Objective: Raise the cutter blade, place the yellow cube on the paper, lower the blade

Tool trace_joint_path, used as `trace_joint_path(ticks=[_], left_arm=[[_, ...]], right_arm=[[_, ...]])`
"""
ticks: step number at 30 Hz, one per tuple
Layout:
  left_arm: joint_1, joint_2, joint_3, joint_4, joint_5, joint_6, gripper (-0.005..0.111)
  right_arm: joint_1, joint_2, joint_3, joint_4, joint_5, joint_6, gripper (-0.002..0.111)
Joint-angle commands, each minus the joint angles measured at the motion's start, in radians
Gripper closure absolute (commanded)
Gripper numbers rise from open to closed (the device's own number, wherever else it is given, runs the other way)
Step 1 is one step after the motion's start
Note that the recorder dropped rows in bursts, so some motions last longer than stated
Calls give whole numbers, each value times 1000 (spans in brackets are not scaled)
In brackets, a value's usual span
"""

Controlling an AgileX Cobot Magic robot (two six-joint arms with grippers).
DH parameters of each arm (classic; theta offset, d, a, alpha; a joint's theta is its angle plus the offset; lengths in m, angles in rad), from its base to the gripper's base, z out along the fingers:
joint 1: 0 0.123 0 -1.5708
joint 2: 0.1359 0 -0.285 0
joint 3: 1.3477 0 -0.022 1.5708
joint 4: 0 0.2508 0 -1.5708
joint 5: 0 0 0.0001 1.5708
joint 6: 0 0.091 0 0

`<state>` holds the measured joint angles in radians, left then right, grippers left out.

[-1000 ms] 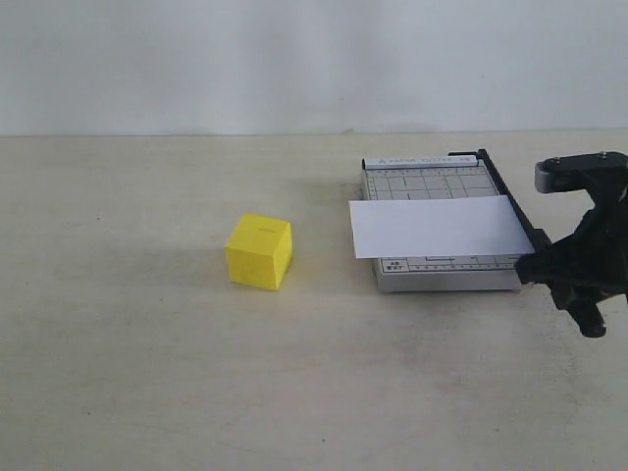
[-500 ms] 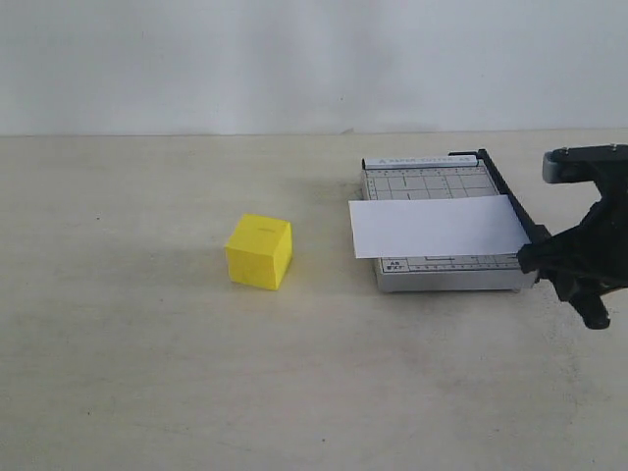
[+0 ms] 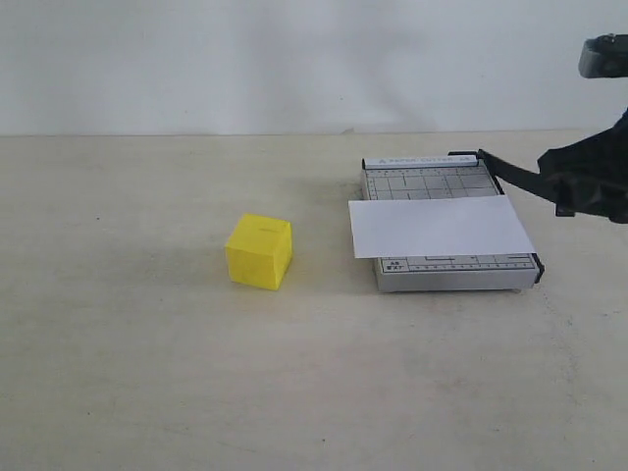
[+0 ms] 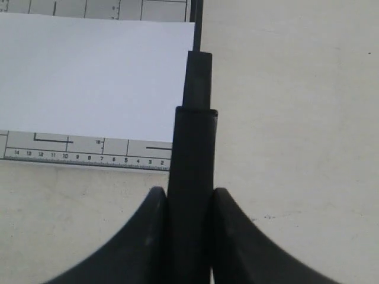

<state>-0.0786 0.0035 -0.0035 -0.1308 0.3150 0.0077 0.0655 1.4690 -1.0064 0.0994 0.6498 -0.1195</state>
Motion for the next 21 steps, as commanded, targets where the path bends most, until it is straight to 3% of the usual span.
trace_joint_path(ticks=[1,17,19,21], left_arm=[[-3,-3,3,0,-10,1,102],[-3,-3,3,0,-10,1,102],[-3,-3,3,0,-10,1,102],[-3,-3,3,0,-10,1,102]], right_arm=[[3,-40,-41,1,-17,-48,108],[3,-41,-42,1,1,-77,107],[3,-41,-42,1,18,-90,97],[3,-41,-42,3,43,-108,77]])
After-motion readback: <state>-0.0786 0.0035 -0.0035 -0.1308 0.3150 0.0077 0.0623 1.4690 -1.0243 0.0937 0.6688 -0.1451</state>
